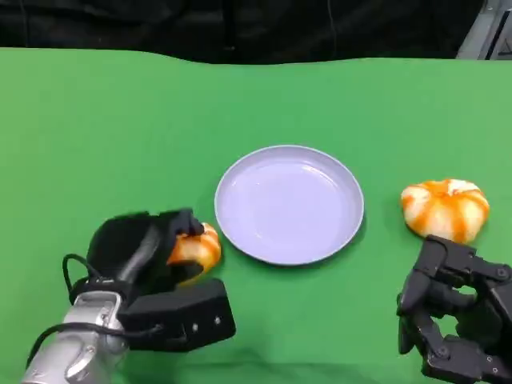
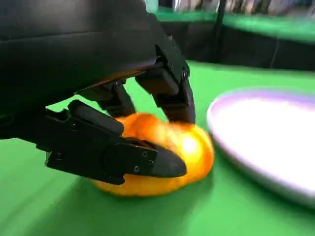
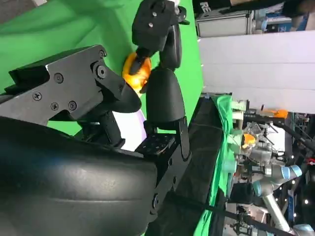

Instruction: Grasp the bread from the table and place it into the plate.

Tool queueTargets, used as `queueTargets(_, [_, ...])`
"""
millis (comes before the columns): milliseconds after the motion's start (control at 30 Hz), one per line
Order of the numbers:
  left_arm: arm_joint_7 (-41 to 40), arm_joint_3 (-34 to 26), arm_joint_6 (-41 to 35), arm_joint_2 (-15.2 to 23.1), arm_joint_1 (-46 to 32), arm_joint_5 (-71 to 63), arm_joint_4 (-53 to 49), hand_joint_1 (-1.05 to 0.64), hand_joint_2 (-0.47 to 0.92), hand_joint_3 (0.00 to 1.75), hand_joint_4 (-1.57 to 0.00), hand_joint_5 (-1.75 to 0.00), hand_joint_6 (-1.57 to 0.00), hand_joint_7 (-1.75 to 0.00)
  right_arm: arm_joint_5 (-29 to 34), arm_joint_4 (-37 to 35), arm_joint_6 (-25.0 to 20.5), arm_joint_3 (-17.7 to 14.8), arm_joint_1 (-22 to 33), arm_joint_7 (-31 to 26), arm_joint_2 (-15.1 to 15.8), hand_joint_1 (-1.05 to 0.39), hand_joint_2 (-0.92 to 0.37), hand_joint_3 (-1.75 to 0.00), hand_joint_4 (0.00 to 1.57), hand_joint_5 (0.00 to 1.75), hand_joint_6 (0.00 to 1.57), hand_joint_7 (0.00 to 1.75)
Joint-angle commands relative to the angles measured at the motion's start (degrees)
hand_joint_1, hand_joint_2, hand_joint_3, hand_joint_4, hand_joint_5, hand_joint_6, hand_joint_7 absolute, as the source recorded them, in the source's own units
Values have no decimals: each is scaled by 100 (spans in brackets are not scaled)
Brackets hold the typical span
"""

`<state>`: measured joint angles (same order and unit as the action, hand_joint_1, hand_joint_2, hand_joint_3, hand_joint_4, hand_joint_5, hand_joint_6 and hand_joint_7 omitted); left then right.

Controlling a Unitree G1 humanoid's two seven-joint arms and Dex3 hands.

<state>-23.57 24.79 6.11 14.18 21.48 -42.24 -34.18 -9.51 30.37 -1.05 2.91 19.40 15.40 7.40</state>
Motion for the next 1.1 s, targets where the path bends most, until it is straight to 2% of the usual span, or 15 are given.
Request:
queueTargets(33, [-320, -80, 240, 52, -11, 55, -188, -7, 92, 23, -70, -174, -47, -174, -14, 83, 4, -27, 27, -41, 38, -4, -67, -106, 76, 175, 66, 154])
queueTargets(400, [-292, -310, 375, 122, 1, 163, 299, -12, 92, 27, -73, -175, -51, -175, 14, 49, 96, -33, 16, -36, 44, -4, -66, -107, 77, 175, 67, 153])
queueTargets(433, [-248, -366, 339, 127, 62, 159, 581, -13, 91, 30, -74, -175, -52, -175, 2, 64, 57, -36, 21, -37, 49, -4, -66, -107, 77, 175, 67, 153])
queueTargets(500, [-180, -439, 280, 133, 129, 153, 958, -14, 75, 67, -76, -175, -56, -175, -13, 83, 8, -39, 27, -39, 55, -4, -66, -107, 77, 175, 67, 153])
queueTargets(633, [-52, -526, 381, 160, 170, 148, 1502, -12, 57, 98, -80, -175, -62, -175, -3, 134, -70, -26, 31, -56, 65, -5, -66, -108, 77, 175, 67, 153])
queueTargets(767, [86, -572, 310, 105, 201, 109, 1947, -10, 51, 106, -84, -175, -68, -172, 36, 102, 25, -17, 13, -68, 48, -4, -65, -108, 78, 175, 67, 153])
queueTargets(933, [251, -543, 212, 31, 244, 24, 2313, -10, 51, 110, -84, -175, -70, -170, -12, 99, 0, -28, 10, -46, 57, -4, -66, -109, 78, 175, 67, 154])
queueTargets(1100, [414, -441, 206, -198, 519, -54, 2471, -10, 48, 108, -84, -175, -76, -157, -20, 125, -40, -20, 26, -62, 49, -4, -66, -109, 78, 175, 67, 154])
